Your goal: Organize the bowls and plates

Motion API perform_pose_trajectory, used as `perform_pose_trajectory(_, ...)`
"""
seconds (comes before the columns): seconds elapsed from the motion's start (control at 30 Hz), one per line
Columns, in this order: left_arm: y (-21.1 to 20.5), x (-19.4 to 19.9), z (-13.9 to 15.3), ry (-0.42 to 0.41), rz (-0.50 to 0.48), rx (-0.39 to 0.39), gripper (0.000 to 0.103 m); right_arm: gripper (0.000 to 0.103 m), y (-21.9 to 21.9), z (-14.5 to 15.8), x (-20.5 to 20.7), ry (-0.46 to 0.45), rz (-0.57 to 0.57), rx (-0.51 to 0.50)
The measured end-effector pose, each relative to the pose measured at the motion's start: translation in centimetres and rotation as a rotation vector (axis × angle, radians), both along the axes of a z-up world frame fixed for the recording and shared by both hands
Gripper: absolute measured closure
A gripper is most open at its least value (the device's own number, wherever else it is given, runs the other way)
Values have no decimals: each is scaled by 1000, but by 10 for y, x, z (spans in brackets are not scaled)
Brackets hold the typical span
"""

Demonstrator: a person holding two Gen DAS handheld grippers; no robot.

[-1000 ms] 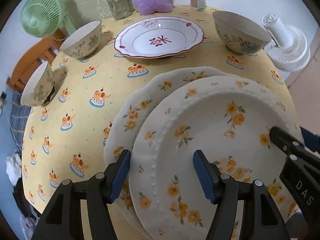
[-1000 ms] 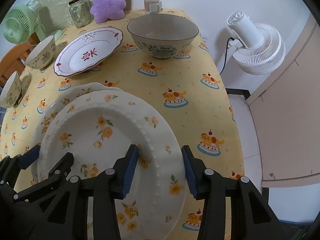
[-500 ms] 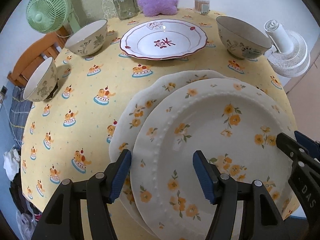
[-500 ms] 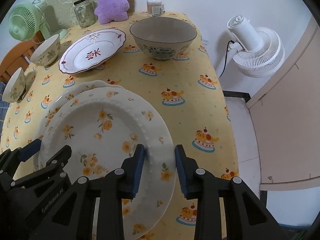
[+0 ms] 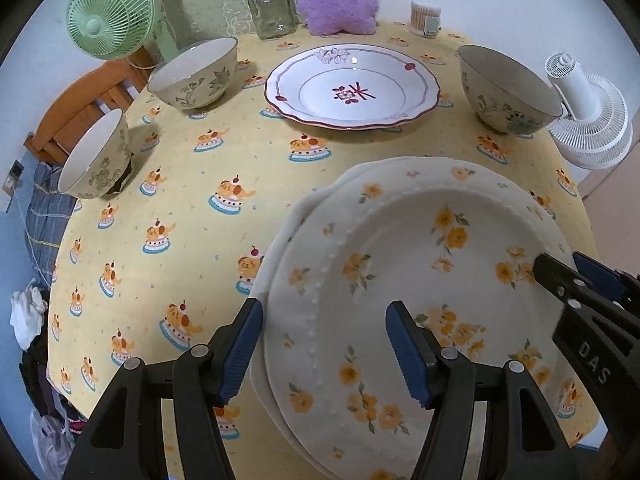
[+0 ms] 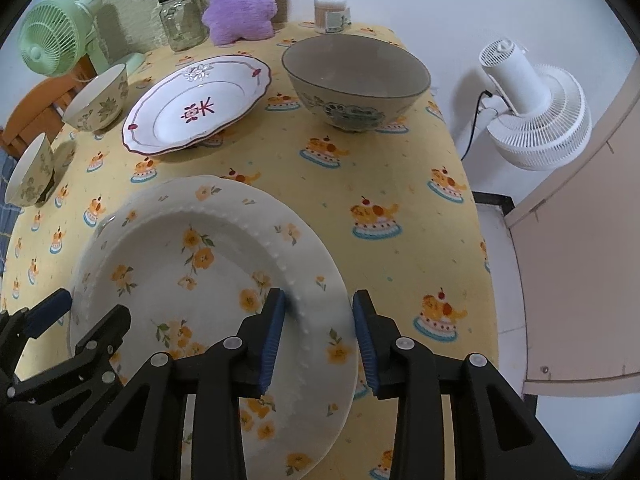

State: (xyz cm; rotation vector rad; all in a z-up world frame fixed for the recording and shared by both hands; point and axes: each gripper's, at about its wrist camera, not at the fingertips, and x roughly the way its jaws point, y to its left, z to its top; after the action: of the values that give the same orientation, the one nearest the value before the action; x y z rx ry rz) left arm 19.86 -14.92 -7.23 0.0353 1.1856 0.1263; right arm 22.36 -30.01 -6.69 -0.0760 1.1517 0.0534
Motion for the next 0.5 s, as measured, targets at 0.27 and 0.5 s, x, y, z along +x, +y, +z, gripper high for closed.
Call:
perform_pose_trajectory(0.27,8,0,0,4,-36,-6,34,61,10,-7,3,6,-17,-4)
perform_pose_trajectory(0.5,31,-1,6,-4,-95,-59,21,46,19,0,-1,14,-68,-49)
